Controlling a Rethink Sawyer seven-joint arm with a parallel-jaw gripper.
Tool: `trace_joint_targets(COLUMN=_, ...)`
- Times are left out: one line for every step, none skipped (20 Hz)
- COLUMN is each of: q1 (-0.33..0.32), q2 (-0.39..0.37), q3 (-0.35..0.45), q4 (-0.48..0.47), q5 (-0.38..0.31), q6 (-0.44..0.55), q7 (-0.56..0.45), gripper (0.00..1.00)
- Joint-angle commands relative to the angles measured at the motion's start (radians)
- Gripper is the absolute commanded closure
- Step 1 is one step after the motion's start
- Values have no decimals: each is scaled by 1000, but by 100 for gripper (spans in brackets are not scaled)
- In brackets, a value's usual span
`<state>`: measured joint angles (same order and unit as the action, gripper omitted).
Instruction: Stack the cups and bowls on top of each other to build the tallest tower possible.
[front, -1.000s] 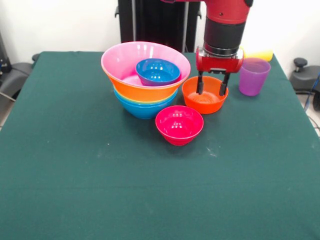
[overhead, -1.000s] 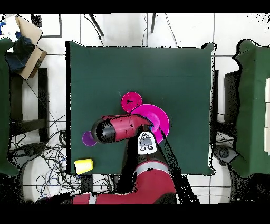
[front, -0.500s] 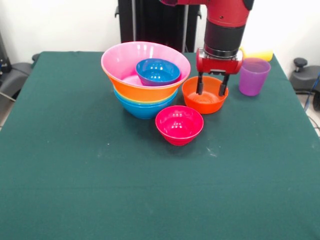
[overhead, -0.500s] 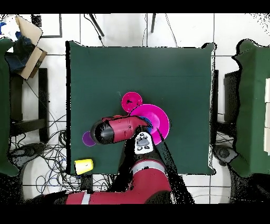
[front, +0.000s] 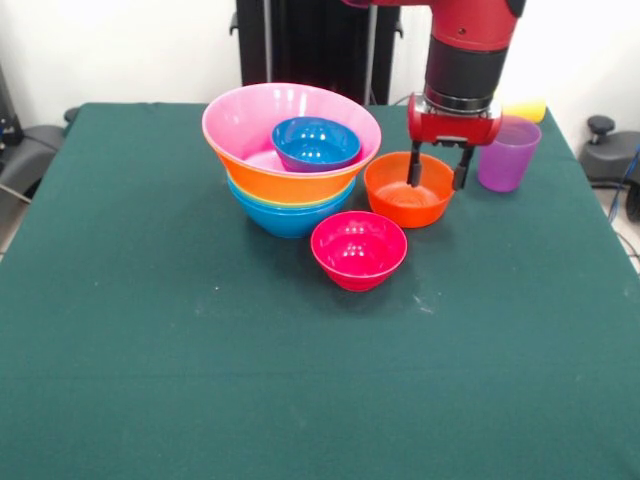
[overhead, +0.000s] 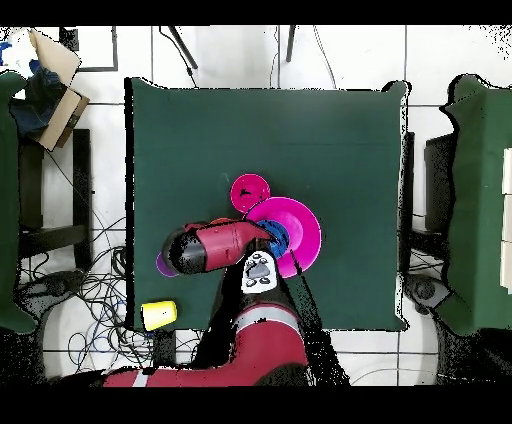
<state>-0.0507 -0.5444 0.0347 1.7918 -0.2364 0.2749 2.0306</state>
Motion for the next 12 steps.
trace_joint_targets(q1=28, q2=-26, q3=27, q4=-5, q5=53, q6=-42, q7=164, gripper=0)
trace_joint_targets(q1=28, q2=-24, q3=26, q4=-5, q5=54, q6=-44, q7=162, gripper=0)
trace_joint_targets(q1=29, q2=-20, q3=25, q4=-11, q5=58, q6=-43, q7=160, gripper=0)
trace_joint_targets(q1=32, q2=-14, q3=22, q4=-15, q5=60, q6=-48, q7=161, gripper=0)
trace_joint_targets(q1=35, q2=-13, q3=21, q4=-19, q5=64, q6=-46, q7=159, gripper=0)
trace_joint_targets(q1=38, q2=-7, q3=19, q4=-22, q5=66, q6=-50, q7=159, gripper=0)
trace_joint_targets(q1=43, q2=6, q3=14, q4=-23, q5=67, q6=-65, q7=162, gripper=0)
trace_joint_targets(q1=49, q2=19, q3=10, q4=-27, q5=70, q6=-76, q7=166, gripper=0)
trace_joint_targets(q1=55, q2=32, q3=6, q4=-30, q5=71, q6=-88, q7=169, gripper=0)
trace_joint_targets(q1=60, q2=46, q3=4, q4=-32, q5=73, q6=-102, q7=172, gripper=0)
trace_joint_targets(q1=65, q2=63, q3=1, q4=-38, q5=76, q6=-116, q7=175, gripper=0)
trace_joint_targets(q1=71, q2=78, q3=-2, q4=-40, q5=79, q6=-132, q7=179, gripper=0)
